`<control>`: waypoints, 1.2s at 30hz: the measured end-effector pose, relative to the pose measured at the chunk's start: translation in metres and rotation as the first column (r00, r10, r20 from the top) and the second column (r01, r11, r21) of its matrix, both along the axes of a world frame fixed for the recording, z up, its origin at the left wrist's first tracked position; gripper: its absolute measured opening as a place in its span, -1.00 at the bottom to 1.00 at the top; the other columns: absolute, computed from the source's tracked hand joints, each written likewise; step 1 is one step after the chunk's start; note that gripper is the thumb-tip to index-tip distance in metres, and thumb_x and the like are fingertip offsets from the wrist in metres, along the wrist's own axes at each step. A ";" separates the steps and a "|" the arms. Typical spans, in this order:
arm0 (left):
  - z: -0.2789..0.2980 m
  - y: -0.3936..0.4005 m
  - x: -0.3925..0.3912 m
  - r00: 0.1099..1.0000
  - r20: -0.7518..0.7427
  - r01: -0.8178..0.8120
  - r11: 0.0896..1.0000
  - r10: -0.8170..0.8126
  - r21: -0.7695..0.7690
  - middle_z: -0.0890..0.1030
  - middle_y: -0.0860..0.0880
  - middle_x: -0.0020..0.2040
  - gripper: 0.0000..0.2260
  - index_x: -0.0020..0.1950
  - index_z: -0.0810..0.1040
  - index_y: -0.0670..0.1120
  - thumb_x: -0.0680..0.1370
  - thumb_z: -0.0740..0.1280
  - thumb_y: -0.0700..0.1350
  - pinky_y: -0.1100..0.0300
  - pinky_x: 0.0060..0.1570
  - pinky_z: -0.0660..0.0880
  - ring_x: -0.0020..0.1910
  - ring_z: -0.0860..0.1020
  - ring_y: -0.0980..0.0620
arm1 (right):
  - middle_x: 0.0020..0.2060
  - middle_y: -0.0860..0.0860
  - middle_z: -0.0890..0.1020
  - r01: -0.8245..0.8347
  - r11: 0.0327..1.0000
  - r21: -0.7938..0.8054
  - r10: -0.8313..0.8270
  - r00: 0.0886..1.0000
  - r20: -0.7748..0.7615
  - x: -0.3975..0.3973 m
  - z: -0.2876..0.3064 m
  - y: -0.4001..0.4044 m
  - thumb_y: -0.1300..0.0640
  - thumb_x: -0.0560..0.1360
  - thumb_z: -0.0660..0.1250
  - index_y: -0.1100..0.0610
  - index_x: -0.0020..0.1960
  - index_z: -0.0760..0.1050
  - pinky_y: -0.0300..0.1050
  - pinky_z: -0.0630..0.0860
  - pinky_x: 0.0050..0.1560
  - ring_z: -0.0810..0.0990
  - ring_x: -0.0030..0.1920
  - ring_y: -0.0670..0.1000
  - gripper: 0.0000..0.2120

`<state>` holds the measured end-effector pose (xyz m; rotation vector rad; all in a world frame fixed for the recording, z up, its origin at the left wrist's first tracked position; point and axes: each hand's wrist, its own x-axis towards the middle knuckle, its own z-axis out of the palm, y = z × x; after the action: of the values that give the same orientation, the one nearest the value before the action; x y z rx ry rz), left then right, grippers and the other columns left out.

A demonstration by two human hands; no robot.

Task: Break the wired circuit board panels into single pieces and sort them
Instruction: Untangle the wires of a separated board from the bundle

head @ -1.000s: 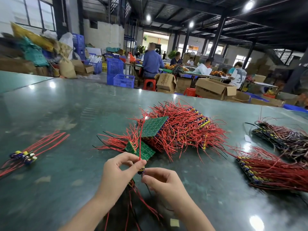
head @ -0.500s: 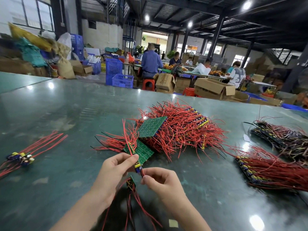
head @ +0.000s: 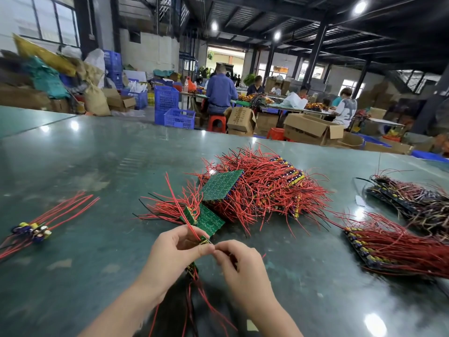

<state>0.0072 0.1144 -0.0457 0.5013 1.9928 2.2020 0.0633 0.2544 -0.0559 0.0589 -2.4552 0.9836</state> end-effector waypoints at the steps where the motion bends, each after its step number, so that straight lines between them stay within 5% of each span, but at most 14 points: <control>1: 0.000 0.001 0.000 1.000 0.015 0.014 1.000 -0.014 0.018 0.66 -0.04 -0.30 -0.82 -0.19 0.63 -0.14 0.27 0.52 -0.30 0.38 -0.22 0.51 -0.29 0.59 0.15 | -0.37 -0.31 0.50 0.000 1.000 0.007 0.000 1.000 0.006 0.000 0.001 0.001 0.12 0.51 0.35 0.01 -0.10 0.61 -0.22 0.39 -0.02 0.48 -0.26 -0.24 -0.92; 4: 0.003 0.000 0.000 0.994 0.082 0.071 0.993 -0.078 0.090 0.65 -0.05 -0.32 -0.78 -0.17 0.62 -0.20 0.22 0.49 -0.23 0.36 -0.28 0.50 -0.33 0.57 0.14 | -0.37 -0.26 0.52 -0.035 0.997 -0.067 0.037 0.999 0.027 0.000 0.005 0.005 0.22 0.49 0.36 0.06 -0.14 0.62 -0.09 0.44 -0.02 0.52 -0.22 -0.13 -0.90; 9: 0.005 -0.001 -0.002 0.970 0.198 0.107 0.978 -0.143 0.181 0.64 -0.08 -0.32 -0.75 -0.18 0.62 -0.19 0.18 0.50 -0.18 0.33 -0.31 0.53 -0.37 0.55 0.11 | -0.41 -0.24 0.54 -0.040 0.989 -0.141 0.047 0.998 0.046 0.000 0.007 0.008 0.21 0.50 0.35 -0.12 -0.20 0.55 -0.35 0.35 -0.23 0.50 -0.26 -0.19 -0.76; 12: 0.003 -0.001 -0.002 0.971 0.208 0.084 0.981 -0.120 0.176 0.63 -0.09 -0.30 -0.77 -0.18 0.60 -0.18 0.21 0.49 -0.20 0.30 -0.27 0.54 -0.35 0.54 0.09 | -0.32 -0.29 0.55 -0.033 0.999 -0.017 0.033 0.999 -0.010 -0.001 0.005 0.007 0.16 0.54 0.33 0.05 -0.07 0.63 -0.42 0.31 -0.14 0.48 -0.19 -0.23 -0.90; 16: 0.002 -0.002 -0.004 0.964 0.238 0.067 0.976 -0.117 0.207 0.62 -0.08 -0.29 -0.78 -0.19 0.62 -0.16 0.20 0.50 -0.19 0.29 -0.27 0.56 -0.33 0.55 0.08 | -0.12 0.03 0.61 -0.091 0.983 0.157 0.097 0.995 -0.033 -0.002 0.002 0.009 0.12 0.59 0.23 0.15 0.14 0.59 -0.36 0.30 0.02 0.49 -0.02 0.04 -0.78; 19: 0.002 0.000 -0.003 0.966 0.237 0.056 0.977 -0.105 0.206 0.62 -0.09 -0.29 -0.75 -0.18 0.60 -0.18 0.19 0.50 -0.18 0.30 -0.28 0.56 -0.33 0.56 0.10 | -0.18 0.04 0.63 -0.052 0.972 0.229 0.072 0.994 -0.083 0.001 0.000 0.005 0.10 0.57 0.23 0.16 0.03 0.61 -0.18 0.39 -0.08 0.54 -0.11 0.08 -0.78; 25: 0.001 0.007 0.005 0.954 0.274 0.029 0.947 -0.122 0.319 0.62 -0.10 -0.31 -0.82 -0.25 0.59 -0.16 0.20 0.49 -0.21 0.28 -0.31 0.57 -0.34 0.59 0.09 | -0.35 -0.10 0.62 0.208 0.953 0.219 -0.117 0.923 -0.367 -0.001 0.000 -0.002 0.08 0.48 0.19 0.10 -0.23 0.61 -0.28 0.37 -0.30 0.45 -0.29 -0.10 -0.75; 29: 0.002 0.012 0.008 0.943 0.306 0.017 0.934 -0.134 0.358 0.62 -0.09 -0.31 -0.79 -0.20 0.56 -0.18 0.22 0.48 -0.21 0.28 -0.33 0.57 -0.34 0.60 0.10 | -0.36 -0.08 0.62 0.172 0.982 0.075 -0.143 0.944 -0.298 -0.002 -0.002 0.000 0.13 0.48 0.27 0.11 -0.20 0.63 -0.22 0.37 -0.26 0.46 -0.28 -0.09 -0.83; 33: 0.002 0.008 0.004 0.930 0.343 0.004 0.940 -0.128 0.341 0.61 -0.06 -0.32 -0.82 -0.20 0.57 -0.15 0.24 0.47 -0.20 0.29 -0.35 0.55 -0.36 0.59 0.11 | -0.15 -0.12 0.67 0.026 0.995 0.101 -0.014 0.993 -0.114 -0.003 0.000 0.006 0.07 0.52 0.20 0.07 -0.02 0.64 -0.10 0.42 -0.04 0.55 -0.13 -0.05 -0.76; 36: 0.003 0.006 0.002 0.933 0.342 -0.014 0.940 -0.110 0.340 0.61 -0.04 -0.33 -0.81 -0.20 0.55 -0.15 0.24 0.47 -0.21 0.30 -0.36 0.55 -0.37 0.59 0.12 | -0.22 -0.17 0.62 0.046 0.995 0.093 -0.037 0.995 -0.098 -0.003 0.000 0.007 0.05 0.52 0.18 0.07 -0.02 0.64 -0.15 0.35 -0.06 0.49 -0.17 -0.13 -0.74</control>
<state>0.0094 0.1200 -0.0430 0.1592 1.4154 2.4060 0.0606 0.2618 -0.0561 0.0852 -2.4042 0.8265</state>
